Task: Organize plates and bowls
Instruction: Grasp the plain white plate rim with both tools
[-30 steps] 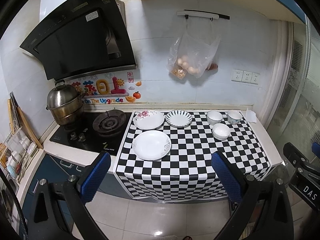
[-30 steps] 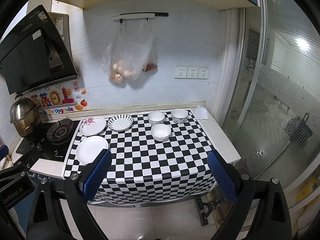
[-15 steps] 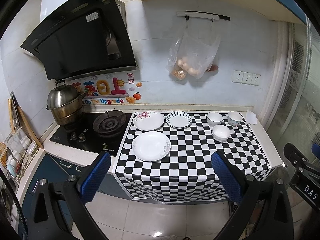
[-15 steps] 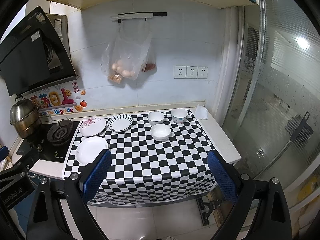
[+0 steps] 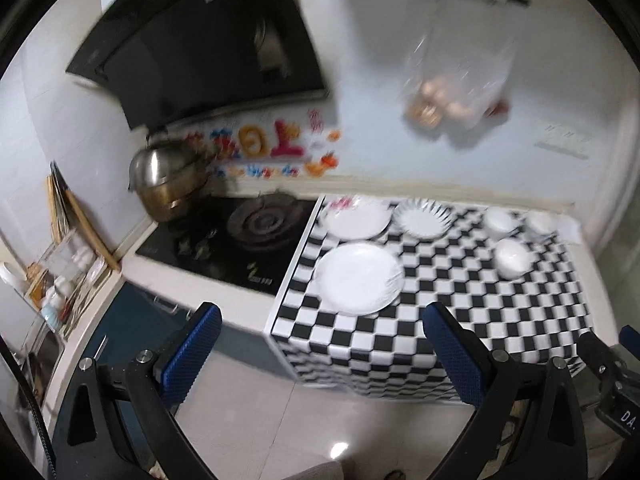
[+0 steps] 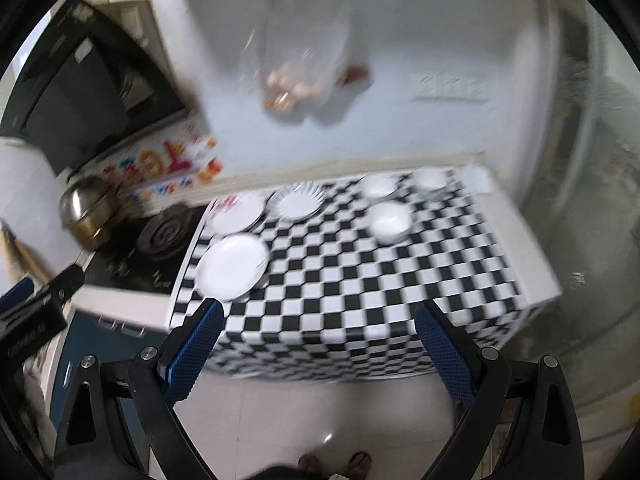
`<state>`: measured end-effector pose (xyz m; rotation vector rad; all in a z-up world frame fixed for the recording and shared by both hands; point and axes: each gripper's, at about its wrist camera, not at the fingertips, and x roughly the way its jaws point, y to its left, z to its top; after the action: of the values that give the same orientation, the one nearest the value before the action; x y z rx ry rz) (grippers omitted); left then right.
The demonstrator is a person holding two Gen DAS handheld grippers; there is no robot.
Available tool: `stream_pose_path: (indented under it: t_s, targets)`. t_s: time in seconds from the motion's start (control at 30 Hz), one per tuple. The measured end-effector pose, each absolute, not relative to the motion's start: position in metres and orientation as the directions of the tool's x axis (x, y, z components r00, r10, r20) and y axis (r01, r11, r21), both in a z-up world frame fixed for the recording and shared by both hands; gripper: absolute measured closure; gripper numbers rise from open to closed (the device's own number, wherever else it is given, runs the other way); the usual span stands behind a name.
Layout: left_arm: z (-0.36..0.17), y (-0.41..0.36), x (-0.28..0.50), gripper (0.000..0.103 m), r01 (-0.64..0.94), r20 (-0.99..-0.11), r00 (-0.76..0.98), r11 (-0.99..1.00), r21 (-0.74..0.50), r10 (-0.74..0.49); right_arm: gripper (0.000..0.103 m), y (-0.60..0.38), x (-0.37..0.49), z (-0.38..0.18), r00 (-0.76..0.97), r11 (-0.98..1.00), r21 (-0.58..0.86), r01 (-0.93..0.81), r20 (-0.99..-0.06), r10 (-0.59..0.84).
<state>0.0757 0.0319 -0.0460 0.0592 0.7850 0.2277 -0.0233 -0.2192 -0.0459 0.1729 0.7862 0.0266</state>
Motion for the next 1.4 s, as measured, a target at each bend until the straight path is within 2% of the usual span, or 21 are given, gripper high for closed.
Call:
stream_pose_path:
  t_s: [0.1, 0.23, 0.43, 0.63, 0.83, 0.93, 1.0, 1.03, 1.1, 1.13, 1.17, 1.2, 1.23, 1.27, 1.33, 1.4]
  targets:
    - [-0.074, 0.053, 0.117, 0.001, -0.189, -0.76, 0.613, 0.974, 0.125, 0.216, 0.005, -0.206, 0.023, -0.08, 0.649, 0.979, 0.203, -0.016, -0.743, 0.165]
    - [-0.112, 0.076, 0.168, 0.001, -0.196, -0.801, 0.553, 0.97, 0.143, 0.23, 0.005, -0.183, 0.099, -0.14, 0.531, 0.951, 0.302, -0.07, -0.796, 0.292]
    - [-0.201, 0.127, 0.271, 0.001, -0.183, -0.916, 0.381, 0.981, 0.063, 0.129, 0.005, -0.152, 0.227, -0.239, 0.354, 0.913, 0.407, 0.015, -0.856, 0.376]
    - [-0.27, 0.154, 0.353, 0.001, -0.119, -0.957, 0.272, 0.99, 0.074, 0.104, 0.005, -0.12, 0.322, -0.308, 0.218, 0.92, 0.383, 0.089, -0.908, 0.357]
    - [-0.325, 0.176, 0.413, 0.001, -0.066, -0.989, 0.15, 0.998, 0.001, 0.011, 0.005, -0.099, 0.381, -0.351, 0.137, 0.927, 0.348, 0.137, -0.934, 0.331]
    - [-0.345, 0.179, 0.429, 0.013, -0.039, -0.995, 0.101, 0.999, -0.027, -0.023, 0.005, -0.092, 0.405, -0.372, 0.088, 0.927, 0.345, 0.146, -0.938, 0.335]
    - [-0.357, 0.178, 0.435, 0.03, -0.015, -0.997, 0.058, 0.998, -0.054, -0.053, 0.005, -0.087, 0.417, -0.384, 0.059, 0.934, 0.327, 0.146, -0.945, 0.322]
    - [-0.362, 0.176, 0.437, 0.033, -0.001, -0.997, 0.041, 0.998, -0.065, -0.065, 0.006, -0.085, 0.422, -0.389, 0.045, 0.935, 0.325, 0.144, -0.946, 0.322]
    - [-0.37, 0.172, 0.437, 0.048, 0.023, -0.997, 0.012, 0.997, -0.074, -0.075, 0.008, -0.08, 0.43, -0.4, 0.008, 0.937, 0.321, 0.14, -0.946, 0.323]
    - [-0.373, 0.169, 0.436, 0.051, 0.033, -0.997, 0.0, 0.997, -0.074, -0.074, 0.012, -0.077, 0.432, -0.405, -0.016, 0.936, 0.322, 0.142, -0.945, 0.328]
    - [-0.375, 0.165, 0.434, 0.058, 0.047, -0.997, -0.011, 0.996, -0.079, -0.078, 0.022, -0.075, 0.433, -0.409, -0.035, 0.933, 0.33, 0.145, -0.941, 0.338]
    - [-0.376, 0.163, 0.433, 0.063, 0.053, -0.997, -0.014, 0.995, -0.082, -0.081, 0.024, -0.071, 0.434, -0.414, -0.058, 0.929, 0.341, 0.147, -0.934, 0.352]
    - [-0.376, 0.159, 0.43, 0.064, 0.059, -0.995, -0.012, 0.993, -0.1, -0.099, 0.035, -0.068, 0.435, -0.412, -0.051, 0.932, 0.335, 0.139, -0.938, 0.344]
    - [-0.374, 0.157, 0.428, 0.064, 0.059, -0.996, -0.002, 0.994, -0.093, -0.093, 0.057, -0.065, 0.436, -0.412, -0.048, 0.93, 0.346, 0.125, -0.934, 0.354]
    - [-0.369, 0.155, 0.426, 0.064, 0.051, -0.996, 0.01, 0.995, -0.083, -0.084, 0.08, -0.06, 0.438, -0.417, -0.077, 0.92, 0.372, 0.126, -0.921, 0.383]
    - [-0.364, 0.156, 0.423, 0.068, 0.027, -0.996, 0.015, 0.996, -0.087, -0.087, 0.081, -0.058, 0.437, -0.418, -0.07, 0.923, 0.364, 0.121, -0.925, 0.374]
